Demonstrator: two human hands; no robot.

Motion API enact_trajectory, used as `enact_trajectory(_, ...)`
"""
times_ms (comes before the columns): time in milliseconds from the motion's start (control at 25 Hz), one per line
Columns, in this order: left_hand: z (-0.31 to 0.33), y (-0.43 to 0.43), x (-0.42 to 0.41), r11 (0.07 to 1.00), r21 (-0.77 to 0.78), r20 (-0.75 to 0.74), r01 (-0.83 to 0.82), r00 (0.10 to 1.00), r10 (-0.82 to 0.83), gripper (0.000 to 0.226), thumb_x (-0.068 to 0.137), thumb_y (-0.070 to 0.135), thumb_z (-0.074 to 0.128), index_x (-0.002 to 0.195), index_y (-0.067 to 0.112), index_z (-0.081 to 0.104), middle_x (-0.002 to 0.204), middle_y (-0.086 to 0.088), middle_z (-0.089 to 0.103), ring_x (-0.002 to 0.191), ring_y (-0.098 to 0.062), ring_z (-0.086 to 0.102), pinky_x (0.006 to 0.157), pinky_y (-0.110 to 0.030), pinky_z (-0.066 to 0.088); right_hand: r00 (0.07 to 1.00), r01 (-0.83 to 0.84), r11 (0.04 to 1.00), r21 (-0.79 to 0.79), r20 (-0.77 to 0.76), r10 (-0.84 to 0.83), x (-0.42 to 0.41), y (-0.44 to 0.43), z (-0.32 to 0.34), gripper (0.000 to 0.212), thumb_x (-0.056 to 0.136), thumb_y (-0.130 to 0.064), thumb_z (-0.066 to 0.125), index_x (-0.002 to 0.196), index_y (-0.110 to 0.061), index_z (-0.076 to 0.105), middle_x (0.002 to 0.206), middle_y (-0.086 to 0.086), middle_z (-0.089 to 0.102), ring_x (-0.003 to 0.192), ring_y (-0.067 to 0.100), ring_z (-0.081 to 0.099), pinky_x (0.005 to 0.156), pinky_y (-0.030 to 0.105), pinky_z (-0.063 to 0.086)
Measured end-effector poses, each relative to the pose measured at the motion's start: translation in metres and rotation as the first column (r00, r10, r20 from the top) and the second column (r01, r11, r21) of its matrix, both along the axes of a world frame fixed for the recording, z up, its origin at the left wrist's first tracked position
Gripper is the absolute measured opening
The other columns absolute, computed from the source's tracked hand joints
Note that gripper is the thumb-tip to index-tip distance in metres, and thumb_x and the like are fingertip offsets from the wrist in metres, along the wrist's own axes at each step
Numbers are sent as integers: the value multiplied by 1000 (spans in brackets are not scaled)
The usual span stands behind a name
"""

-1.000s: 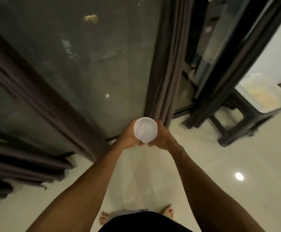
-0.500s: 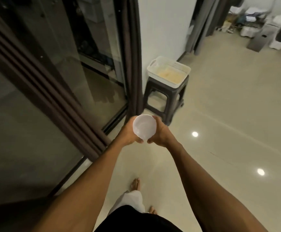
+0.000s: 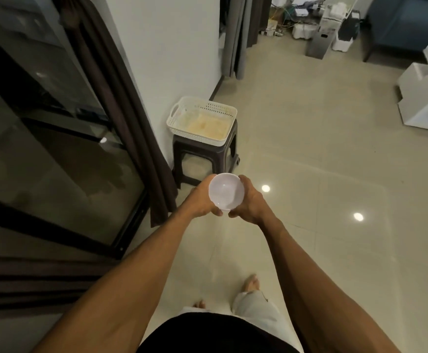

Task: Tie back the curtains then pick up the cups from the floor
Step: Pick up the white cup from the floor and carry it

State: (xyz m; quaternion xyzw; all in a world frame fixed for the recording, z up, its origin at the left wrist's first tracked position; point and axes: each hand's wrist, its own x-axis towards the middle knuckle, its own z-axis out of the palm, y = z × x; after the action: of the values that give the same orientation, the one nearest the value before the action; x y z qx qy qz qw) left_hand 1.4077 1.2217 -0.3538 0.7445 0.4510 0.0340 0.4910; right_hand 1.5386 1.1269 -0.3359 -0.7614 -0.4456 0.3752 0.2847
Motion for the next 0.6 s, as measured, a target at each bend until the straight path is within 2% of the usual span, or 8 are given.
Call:
enact_trajectory(80, -4, 21, 23, 1000, -10, -3, -10, 1000, 10, 102, 61, 9, 88, 146, 24, 33, 140, 0, 48, 127, -19, 48, 95, -22, 39, 1000, -17, 1000, -1, -3, 17, 26, 22, -5, 95, 66, -5, 87, 143, -17, 33, 133, 10, 51, 118, 26, 54, 99, 42, 49)
enact_trajectory(200, -4, 42, 67, 998, 57, -9, -34, 999, 35, 95, 63, 9, 88, 141, 23, 36, 136, -1, 48, 124, -20, 47, 96, -33, 43, 999, -51, 999, -19, 8, 51, 69, 55, -9, 92, 67, -6, 87, 142, -18, 35, 133, 10, 52, 118, 27, 55, 98, 45, 51)
enact_trajectory(320, -3, 64, 110, 997, 32, 14, -67, 998, 67, 98, 61, 6, 87, 142, 23, 35, 136, -2, 47, 123, -21, 46, 92, -34, 46, 994, -105, 994, -41, 22, 106, 117, 87, -6, 97, 65, -9, 88, 144, -18, 32, 135, 9, 51, 120, 29, 54, 96, 45, 51)
enact_trajectory(560, -2, 106, 197, 969, -14, -2, -245, 970, 245, 103, 60, 9, 88, 144, 24, 30, 139, -2, 47, 126, -23, 45, 99, -40, 44, 956, -286, 949, -133, 25, 291, 219, 160, 0, 89, 74, -11, 83, 147, -13, 31, 136, 11, 51, 121, 32, 54, 96, 42, 51)
enact_trajectory(600, 0, 116, 204, 961, -19, -8, -274, 962, 274, 104, 60, 9, 89, 144, 24, 30, 138, -2, 48, 125, -24, 45, 99, -42, 45, 943, -325, 936, -136, 28, 332, 227, 174, 0, 87, 75, -9, 82, 146, -11, 31, 135, 12, 51, 120, 31, 55, 94, 38, 52)
